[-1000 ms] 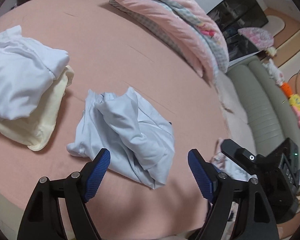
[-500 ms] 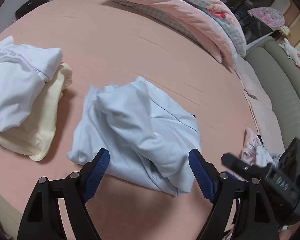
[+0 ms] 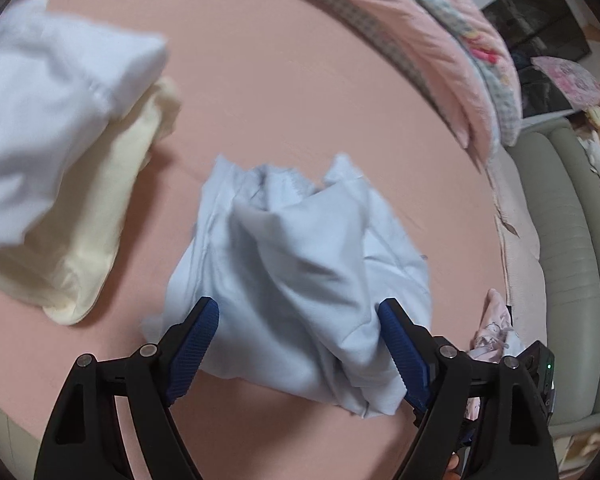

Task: Fold clothes
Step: 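Close both tools on the shirt bundle edges and lift it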

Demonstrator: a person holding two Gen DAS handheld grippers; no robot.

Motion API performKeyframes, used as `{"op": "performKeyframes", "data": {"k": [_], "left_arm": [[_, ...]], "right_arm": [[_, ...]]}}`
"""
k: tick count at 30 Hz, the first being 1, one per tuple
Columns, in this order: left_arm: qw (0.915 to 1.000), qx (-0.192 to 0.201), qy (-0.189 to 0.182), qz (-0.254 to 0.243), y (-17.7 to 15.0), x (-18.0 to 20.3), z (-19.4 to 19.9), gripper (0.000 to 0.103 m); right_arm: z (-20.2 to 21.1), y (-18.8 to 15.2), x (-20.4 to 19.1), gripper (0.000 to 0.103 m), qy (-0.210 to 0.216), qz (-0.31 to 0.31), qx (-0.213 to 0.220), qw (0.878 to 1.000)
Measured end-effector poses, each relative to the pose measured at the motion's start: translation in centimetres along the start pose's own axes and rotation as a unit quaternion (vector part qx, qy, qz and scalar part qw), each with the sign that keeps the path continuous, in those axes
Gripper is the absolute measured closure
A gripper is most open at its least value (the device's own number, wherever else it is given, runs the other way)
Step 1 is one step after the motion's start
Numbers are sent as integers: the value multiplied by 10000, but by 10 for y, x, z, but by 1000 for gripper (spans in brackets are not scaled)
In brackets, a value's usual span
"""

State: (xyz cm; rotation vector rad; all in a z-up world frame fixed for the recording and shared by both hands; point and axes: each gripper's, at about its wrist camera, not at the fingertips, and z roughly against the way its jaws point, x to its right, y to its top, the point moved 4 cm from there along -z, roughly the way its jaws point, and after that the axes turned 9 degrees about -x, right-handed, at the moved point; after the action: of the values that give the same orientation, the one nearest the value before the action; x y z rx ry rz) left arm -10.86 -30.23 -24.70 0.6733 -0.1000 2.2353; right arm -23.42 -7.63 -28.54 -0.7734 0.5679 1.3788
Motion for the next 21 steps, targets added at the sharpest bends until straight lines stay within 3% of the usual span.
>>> {"op": "performKeyframes", "data": {"k": [6, 13, 17, 21], "left_arm": [[9983, -239, -82, 526, -11, -32, -11, 21], [9986, -228, -172, 451, -15, -35, -14, 21], [9955, -284, -566, 699, -20, -37, -4, 21], [9867, -115, -1146, 1146, -30, -49, 12, 20]], "right_arm": [[-7, -3, 1, 24, 158, -58, -29, 9999], [-18, -5, -9, 24, 327, 70, -149, 9993], [-25, -6, -14, 24, 291, 188, -209, 9992], [-25, -4, -18, 24, 204, 363, -124, 9991]]}}
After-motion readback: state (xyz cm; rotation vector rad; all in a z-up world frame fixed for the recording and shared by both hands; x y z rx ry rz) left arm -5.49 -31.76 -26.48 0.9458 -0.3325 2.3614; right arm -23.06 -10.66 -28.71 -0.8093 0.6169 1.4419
